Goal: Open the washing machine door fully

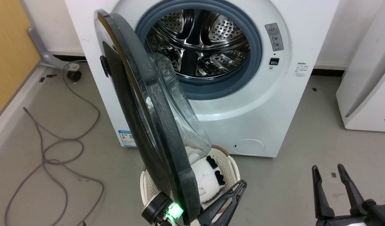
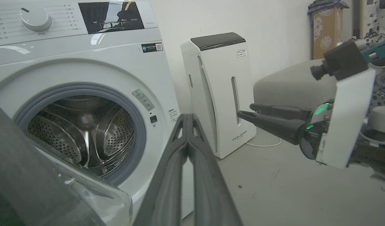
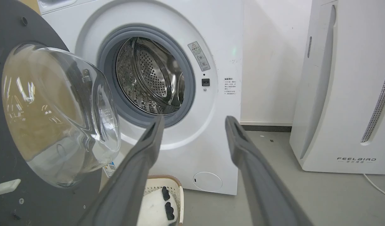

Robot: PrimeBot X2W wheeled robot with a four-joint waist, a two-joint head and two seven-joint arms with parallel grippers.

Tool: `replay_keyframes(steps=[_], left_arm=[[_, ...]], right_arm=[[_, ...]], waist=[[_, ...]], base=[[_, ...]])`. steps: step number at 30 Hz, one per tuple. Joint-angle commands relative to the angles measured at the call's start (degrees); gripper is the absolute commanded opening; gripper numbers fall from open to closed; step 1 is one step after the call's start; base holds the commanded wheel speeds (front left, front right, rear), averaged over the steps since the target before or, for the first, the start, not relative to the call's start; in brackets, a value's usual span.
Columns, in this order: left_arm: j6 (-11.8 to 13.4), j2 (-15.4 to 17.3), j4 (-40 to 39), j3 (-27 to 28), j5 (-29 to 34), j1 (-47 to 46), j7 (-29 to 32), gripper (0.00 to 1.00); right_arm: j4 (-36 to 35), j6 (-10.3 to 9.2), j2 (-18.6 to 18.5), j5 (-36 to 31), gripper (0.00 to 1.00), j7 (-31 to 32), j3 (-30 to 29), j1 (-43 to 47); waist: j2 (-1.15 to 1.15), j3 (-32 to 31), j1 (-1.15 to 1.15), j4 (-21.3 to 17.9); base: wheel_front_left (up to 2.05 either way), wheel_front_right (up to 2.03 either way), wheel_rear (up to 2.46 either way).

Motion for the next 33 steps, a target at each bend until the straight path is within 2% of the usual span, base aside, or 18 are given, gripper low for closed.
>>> replay_keyframes(steps=[1, 14, 22, 33], left_arm=[[0.1, -0.1, 1.2, -0.1, -0.5, 0.6, -0.3, 0.00], [3.5, 0.0, 11.2, 3.0, -3.8, -0.4, -0.3, 0.00], [5.2, 2.2, 10.4, 5.2, -4.7, 1.4, -0.3, 0.00], [7.2, 4.4, 6.7, 6.4, -5.3, 5.4, -0.3, 0.00]], right_arm=[[0.2, 0.05, 0.3, -0.2, 1.00, -0.2, 0.1, 0.1], [0.7, 0.05, 0.3, -0.6, 1.00, -0.2, 0.2, -0.5], [1.0, 0.05, 0.3, -0.4, 1.00, -0.2, 0.3, -0.5], [1.1, 0.05, 0.3, 0.0, 1.00, -0.2, 0.3, -0.2]], waist=[[0.00, 0.1, 0.00, 0.2], [0.00, 1.1, 0.00, 0.8], [0.00, 0.8, 0.00, 2.9], [0.00, 0.5, 0.00, 8.2]], base=[[0.00, 0.00, 0.00], [0.00, 0.00, 0.00], [0.00, 0.00, 0.00], [0.00, 0.00, 0.00]])
